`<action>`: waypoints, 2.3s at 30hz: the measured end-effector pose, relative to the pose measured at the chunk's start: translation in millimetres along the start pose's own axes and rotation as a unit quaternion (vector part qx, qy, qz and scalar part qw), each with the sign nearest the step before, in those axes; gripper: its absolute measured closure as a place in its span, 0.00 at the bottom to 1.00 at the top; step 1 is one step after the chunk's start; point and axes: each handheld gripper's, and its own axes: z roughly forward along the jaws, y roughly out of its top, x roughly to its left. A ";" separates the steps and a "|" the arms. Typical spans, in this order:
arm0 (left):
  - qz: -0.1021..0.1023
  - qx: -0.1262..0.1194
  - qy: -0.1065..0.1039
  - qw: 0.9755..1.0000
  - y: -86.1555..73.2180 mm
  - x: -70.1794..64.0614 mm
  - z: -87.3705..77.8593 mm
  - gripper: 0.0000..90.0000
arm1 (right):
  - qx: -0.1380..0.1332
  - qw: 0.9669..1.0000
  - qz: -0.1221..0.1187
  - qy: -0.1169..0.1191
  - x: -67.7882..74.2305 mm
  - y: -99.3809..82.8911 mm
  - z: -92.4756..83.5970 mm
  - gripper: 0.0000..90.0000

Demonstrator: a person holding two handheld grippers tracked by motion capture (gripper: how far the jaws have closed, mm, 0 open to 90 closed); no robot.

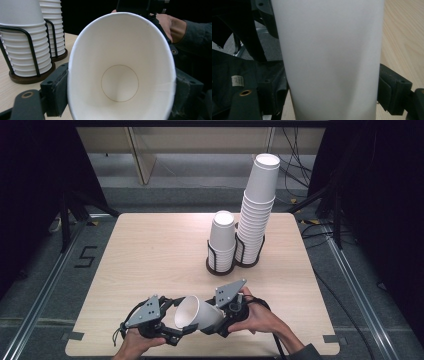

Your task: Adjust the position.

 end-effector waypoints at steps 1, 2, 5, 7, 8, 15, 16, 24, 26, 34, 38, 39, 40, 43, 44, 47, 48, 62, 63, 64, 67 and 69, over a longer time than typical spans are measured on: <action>0.001 0.002 0.004 1.000 -0.1 -0.2 0.2 0.20 | 0.006 1.000 0.004 -0.005 -0.4 -0.2 -0.3 0.22; 0.002 -0.002 0.006 1.000 -0.9 0.4 1.5 0.20 | 0.006 1.000 0.005 -0.010 -0.9 -0.4 0.0 0.21; 0.005 0.003 0.014 1.000 -0.9 0.6 1.0 0.20 | 0.010 1.000 0.011 -0.018 -2.0 -0.9 -0.7 0.19; 0.003 0.004 0.019 1.000 -0.6 1.7 0.4 0.20 | 0.019 0.999 0.010 -0.039 -2.0 -0.9 -3.8 0.18; 0.002 0.009 0.028 1.000 -0.1 2.2 -0.5 0.20 | 0.021 0.999 0.008 -0.044 -1.6 -0.5 -4.6 0.18; 0.011 0.041 0.055 0.998 2.5 -1.3 0.0 0.20 | 0.049 0.995 -0.014 -0.090 9.1 5.3 -3.5 0.18; 0.007 0.036 0.055 0.998 1.8 -1.6 1.6 0.20 | 0.053 0.993 -0.019 -0.100 12.0 6.8 -1.1 0.18; 0.005 0.050 0.064 0.997 3.6 -4.3 1.9 0.19 | 0.065 0.990 -0.033 -0.120 18.3 9.7 10.9 0.17; 0.003 0.050 0.064 0.997 3.3 -4.5 2.2 0.19 | 0.066 0.989 -0.035 -0.127 19.1 9.8 14.3 0.18; -0.005 0.053 0.063 0.997 1.1 -4.2 4.3 0.14 | 0.072 0.989 -0.039 -0.127 17.9 7.6 18.9 0.24; -0.023 0.046 0.061 0.997 -2.2 -1.5 5.5 0.10 | 0.070 0.990 -0.037 -0.119 17.2 6.5 19.3 0.24; -0.030 0.044 0.064 0.996 -2.1 -0.5 4.7 0.10 | 0.065 0.990 -0.035 -0.118 16.6 6.0 19.1 0.25; -0.047 0.032 0.065 0.996 -2.1 1.6 3.6 0.09 | 0.042 0.993 -0.029 -0.110 13.6 3.5 16.9 0.25; -0.057 0.026 0.069 0.996 -1.8 3.0 1.8 0.08 | 0.029 0.993 -0.021 -0.109 12.7 2.7 14.8 0.25; -0.064 0.013 0.063 0.996 -2.2 4.4 1.8 0.08 | 0.010 0.995 -0.012 -0.103 11.0 2.1 11.8 0.25; -0.074 0.009 0.067 0.995 -1.7 5.8 -0.5 0.08 | -0.004 0.995 -0.008 -0.102 10.0 1.9 9.9 0.25; -0.076 0.010 0.068 0.995 -1.7 6.2 -1.0 0.08 | -0.006 0.995 -0.006 -0.099 9.5 1.8 9.0 0.25; -0.090 -0.015 0.070 0.993 -0.7 7.1 -4.7 0.16 | -0.069 0.991 0.014 -0.114 -0.7 -1.2 -12.6 0.25; -0.090 -0.016 0.067 0.994 -0.8 6.9 -4.2 0.16 | -0.070 0.991 0.016 -0.114 -0.4 -1.0 -12.8 0.25; -0.090 -0.019 0.068 0.993 -0.8 6.5 -4.0 0.16 | -0.072 0.991 0.019 -0.110 0.6 -0.9 -11.1 0.25; -0.093 -0.025 0.058 0.994 -0.5 6.0 -3.1 0.15 | -0.067 0.992 0.015 -0.104 2.9 -1.0 -5.6 0.25; -0.095 -0.031 0.052 0.994 0.1 4.4 -1.4 0.15 | -0.067 0.992 0.012 -0.102 3.8 -0.8 -2.9 0.25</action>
